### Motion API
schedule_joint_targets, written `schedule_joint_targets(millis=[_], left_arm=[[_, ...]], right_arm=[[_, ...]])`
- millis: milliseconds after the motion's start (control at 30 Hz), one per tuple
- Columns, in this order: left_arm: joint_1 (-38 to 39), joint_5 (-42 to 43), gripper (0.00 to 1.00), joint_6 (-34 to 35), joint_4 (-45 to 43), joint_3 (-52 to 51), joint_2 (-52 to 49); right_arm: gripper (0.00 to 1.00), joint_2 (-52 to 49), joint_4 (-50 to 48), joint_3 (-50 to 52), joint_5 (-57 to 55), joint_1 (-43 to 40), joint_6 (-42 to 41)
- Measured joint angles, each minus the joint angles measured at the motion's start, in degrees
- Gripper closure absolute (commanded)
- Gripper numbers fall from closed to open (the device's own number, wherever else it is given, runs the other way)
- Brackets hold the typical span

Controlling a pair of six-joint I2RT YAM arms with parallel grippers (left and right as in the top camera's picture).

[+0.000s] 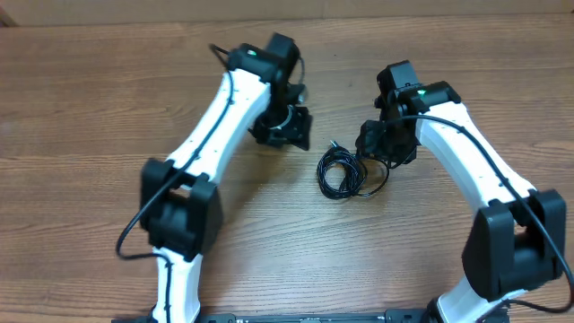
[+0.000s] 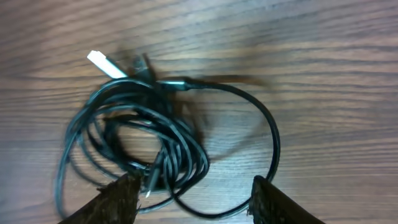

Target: Untangle cables

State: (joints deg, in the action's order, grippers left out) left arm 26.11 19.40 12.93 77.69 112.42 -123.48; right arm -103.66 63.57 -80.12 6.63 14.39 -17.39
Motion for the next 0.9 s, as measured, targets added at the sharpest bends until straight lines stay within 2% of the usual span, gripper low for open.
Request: schedule_joint_targets(millis=[167, 367, 533, 667, 833, 900], left_arm=[[3.48, 1.57, 0.32, 0.02, -1.73, -0.17, -4.17], [5.90, 2.12, 0.32, 0.46, -2.62, -0.26, -7.06], [6.12, 2.12, 0.40, 1.18, -3.67, -0.26, -10.27], [6.12, 2.10, 0.47, 1.77, -4.24, -0.28, -12.79], [6.12, 1.84, 0.52, 1.97, -4.37, -0.31, -14.12], [6.12, 1.64, 0.58, 1.99, -4.52, -0.31, -14.12]], right_arm=[[0.45, -0.46, -2.16, 3.58, -0.22, -0.02, -0.44], [0.48, -0.46, -7.87, 7.04, 0.17, 0.00, -0.61], [0.49, -0.46, -12.50, 10.51, 2.10, 0.00, -0.63], [0.63, -0.46, -14.93, 12.87, 2.54, 0.00, -0.55], [0.69, -0.46, -17.03, 14.67, 0.72, 0.04, -0.68], [0.75, -0.46, -17.68, 15.19, -0.17, 0.17, -0.59]])
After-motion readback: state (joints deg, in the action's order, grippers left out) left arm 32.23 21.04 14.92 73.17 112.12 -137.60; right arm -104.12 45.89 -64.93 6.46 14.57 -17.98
